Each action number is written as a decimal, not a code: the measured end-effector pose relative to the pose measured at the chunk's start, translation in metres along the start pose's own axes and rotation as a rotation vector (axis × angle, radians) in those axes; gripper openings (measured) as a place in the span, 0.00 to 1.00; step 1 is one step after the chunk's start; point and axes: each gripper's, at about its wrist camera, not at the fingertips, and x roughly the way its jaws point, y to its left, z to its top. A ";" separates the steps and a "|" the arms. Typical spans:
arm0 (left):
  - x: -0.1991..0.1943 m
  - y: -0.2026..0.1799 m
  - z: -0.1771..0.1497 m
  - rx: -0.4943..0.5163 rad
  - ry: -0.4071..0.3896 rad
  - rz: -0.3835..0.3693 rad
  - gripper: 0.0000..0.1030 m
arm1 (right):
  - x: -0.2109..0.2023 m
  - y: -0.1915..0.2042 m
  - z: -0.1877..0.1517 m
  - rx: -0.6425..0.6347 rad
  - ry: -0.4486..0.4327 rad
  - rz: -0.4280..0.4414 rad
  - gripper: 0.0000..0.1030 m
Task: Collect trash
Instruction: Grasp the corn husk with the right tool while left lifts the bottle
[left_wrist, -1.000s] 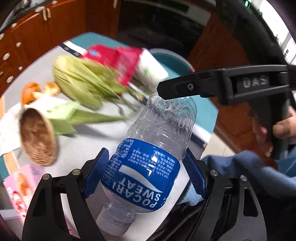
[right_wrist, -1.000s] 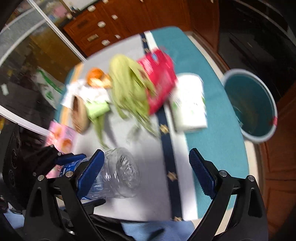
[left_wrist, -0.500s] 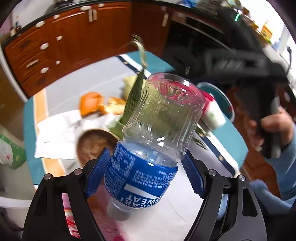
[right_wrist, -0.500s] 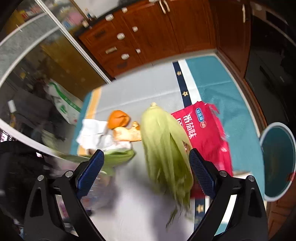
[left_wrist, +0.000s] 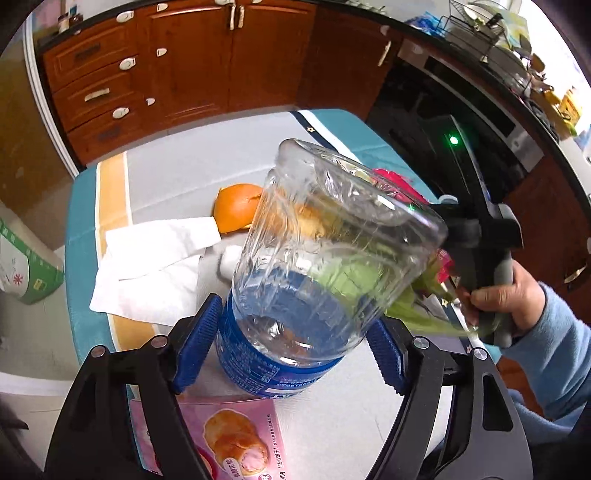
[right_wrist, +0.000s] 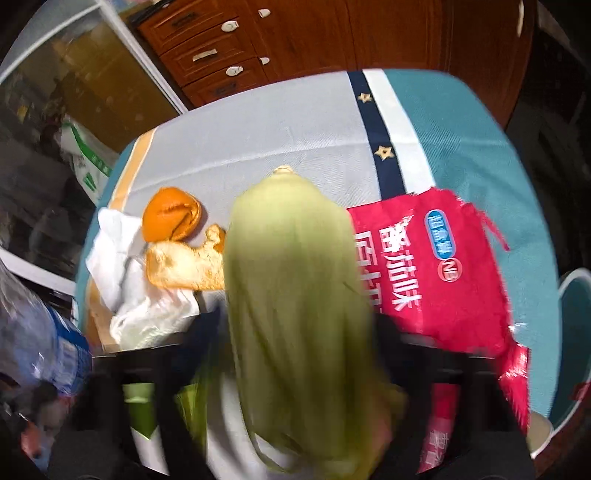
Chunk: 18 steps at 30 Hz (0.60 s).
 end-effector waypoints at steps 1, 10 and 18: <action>0.001 0.000 0.001 -0.001 -0.001 0.000 0.74 | -0.003 -0.001 -0.001 0.007 -0.005 0.007 0.34; -0.022 -0.019 0.003 0.023 -0.044 0.019 0.74 | -0.068 -0.004 -0.017 0.053 -0.078 0.092 0.28; -0.055 -0.078 0.021 0.120 -0.113 0.017 0.74 | -0.150 -0.011 -0.037 0.061 -0.227 0.118 0.28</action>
